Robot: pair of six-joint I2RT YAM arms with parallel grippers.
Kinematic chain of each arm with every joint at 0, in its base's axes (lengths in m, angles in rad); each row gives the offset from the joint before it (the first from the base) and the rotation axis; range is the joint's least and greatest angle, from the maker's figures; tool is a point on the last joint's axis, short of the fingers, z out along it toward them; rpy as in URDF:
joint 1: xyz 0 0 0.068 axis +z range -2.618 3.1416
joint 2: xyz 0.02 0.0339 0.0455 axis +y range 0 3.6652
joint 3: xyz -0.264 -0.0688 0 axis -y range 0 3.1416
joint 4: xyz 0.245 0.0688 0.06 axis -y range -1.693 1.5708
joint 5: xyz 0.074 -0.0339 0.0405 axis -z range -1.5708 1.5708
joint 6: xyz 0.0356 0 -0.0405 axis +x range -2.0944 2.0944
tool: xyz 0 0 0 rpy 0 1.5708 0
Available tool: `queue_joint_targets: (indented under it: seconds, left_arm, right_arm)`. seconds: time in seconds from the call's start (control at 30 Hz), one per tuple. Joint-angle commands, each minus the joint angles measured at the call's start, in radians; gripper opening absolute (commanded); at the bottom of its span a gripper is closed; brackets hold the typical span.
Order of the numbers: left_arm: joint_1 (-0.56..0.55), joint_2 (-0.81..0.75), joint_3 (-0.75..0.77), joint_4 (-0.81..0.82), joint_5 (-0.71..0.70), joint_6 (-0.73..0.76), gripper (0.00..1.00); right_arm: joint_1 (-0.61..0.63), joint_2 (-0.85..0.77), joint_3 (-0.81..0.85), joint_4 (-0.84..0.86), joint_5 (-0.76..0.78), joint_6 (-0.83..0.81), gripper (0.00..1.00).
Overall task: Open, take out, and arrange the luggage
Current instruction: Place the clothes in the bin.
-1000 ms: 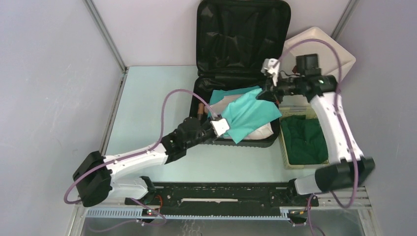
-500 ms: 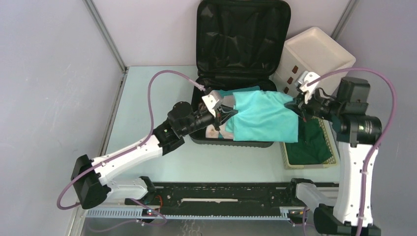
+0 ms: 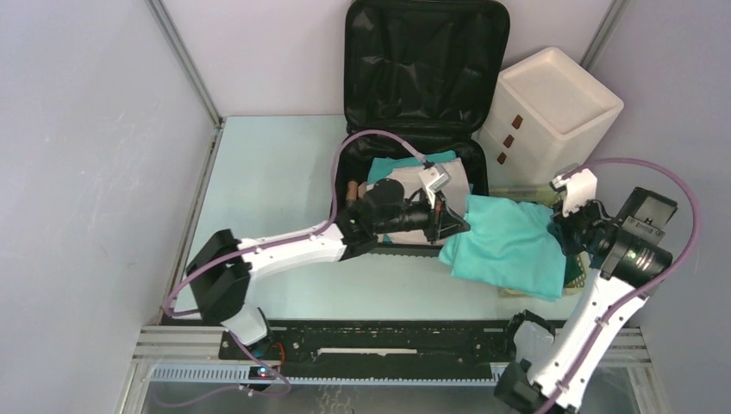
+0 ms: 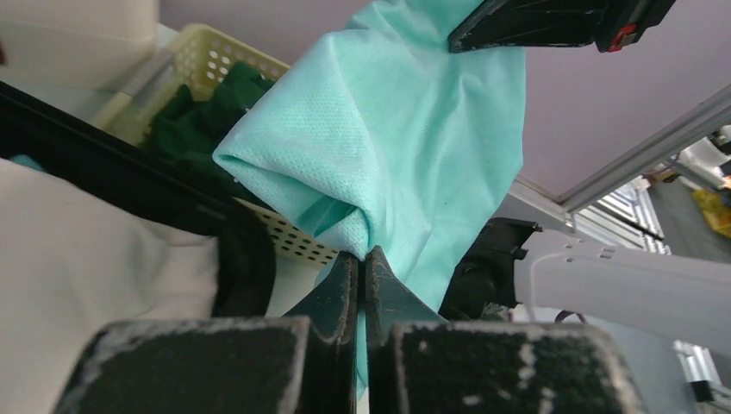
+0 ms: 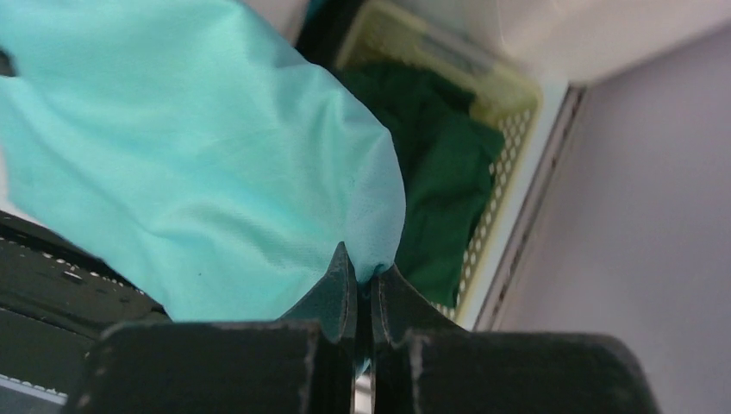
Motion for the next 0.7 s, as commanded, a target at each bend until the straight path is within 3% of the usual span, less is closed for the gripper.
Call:
queue_joint_targets:
  seconds: [0.0, 0.1, 0.23, 0.53, 0.67]
  left_arm:
    - [-0.033, 0.086, 0.145, 0.073, 0.003, -0.126, 0.0]
    - [-0.061, 0.167, 0.211, 0.064, -0.026, -0.149, 0.0]
    - [-0.084, 0.297, 0.315, 0.043, -0.063, -0.189, 0.0]
    - [-0.09, 0.55, 0.614, -0.1, -0.142, -0.183, 0.0]
    - [-0.09, 0.608, 0.668, -0.14, -0.183, -0.17, 0.0]
  right_arm:
    - [-0.172, 0.084, -0.012, -0.049, 0.003, -0.185, 0.0]
    - [-0.26, 0.175, -0.013, -0.039, 0.006, -0.262, 0.0]
    - [-0.274, 0.317, -0.009, 0.011, 0.029, -0.291, 0.02]
    - [-0.2, 0.536, 0.025, 0.229, 0.175, -0.202, 0.03]
    - [-0.147, 0.6, 0.025, 0.286, 0.19, -0.167, 0.05]
